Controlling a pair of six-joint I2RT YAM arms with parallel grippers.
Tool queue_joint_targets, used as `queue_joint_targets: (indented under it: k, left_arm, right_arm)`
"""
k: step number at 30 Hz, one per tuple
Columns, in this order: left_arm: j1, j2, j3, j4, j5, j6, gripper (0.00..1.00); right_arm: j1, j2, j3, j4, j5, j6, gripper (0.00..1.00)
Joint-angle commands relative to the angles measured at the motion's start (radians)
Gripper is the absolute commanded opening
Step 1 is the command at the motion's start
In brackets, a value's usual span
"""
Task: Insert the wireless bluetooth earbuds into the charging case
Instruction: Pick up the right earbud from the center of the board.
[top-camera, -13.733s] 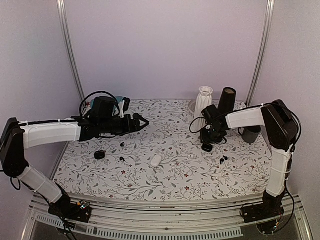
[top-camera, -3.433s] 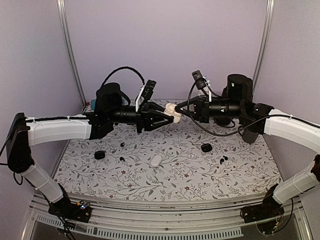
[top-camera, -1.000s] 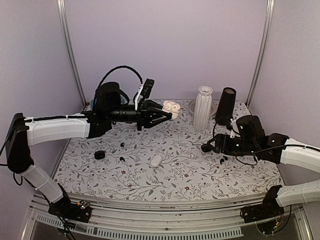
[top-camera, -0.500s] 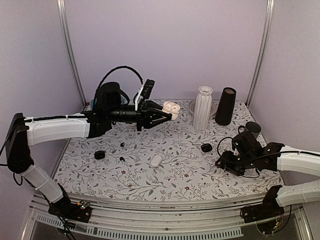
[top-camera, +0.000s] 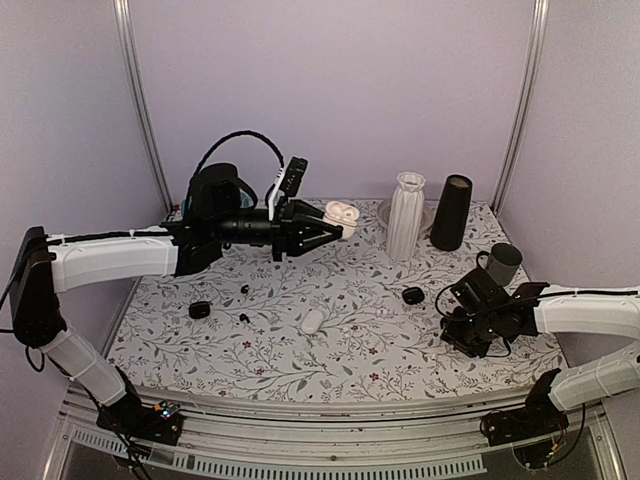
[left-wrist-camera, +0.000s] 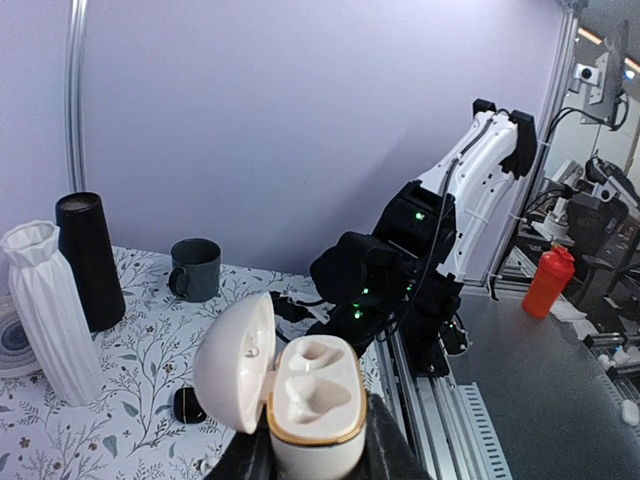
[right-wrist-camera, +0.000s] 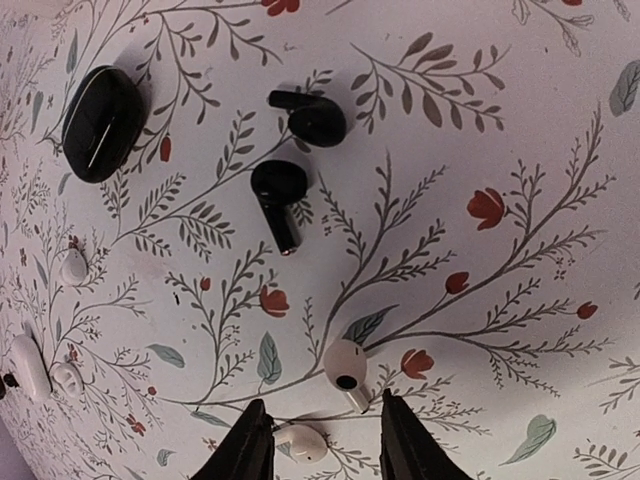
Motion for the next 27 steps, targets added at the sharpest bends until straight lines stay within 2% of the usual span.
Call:
queue_joint_targets:
  k: [1,5,27]
  left_arm:
    - [0.011,-0.031,-0.017,0.024,0.003,-0.002,0.00]
    - [0.011,-0.033,-0.021,0.024,0.005,0.000,0.00]
    - [0.011,-0.062,-0.054,0.027,-0.009,0.000,0.00]
  right_arm:
    - [-0.008,0.030,0.031,-0.007,0.043,0.050,0.36]
    - [-0.013,0.049,0.036,-0.002,0.046,0.066,0.32]
    - [-0.017,0.180,0.058,0.055,0.023,0.034,0.23]
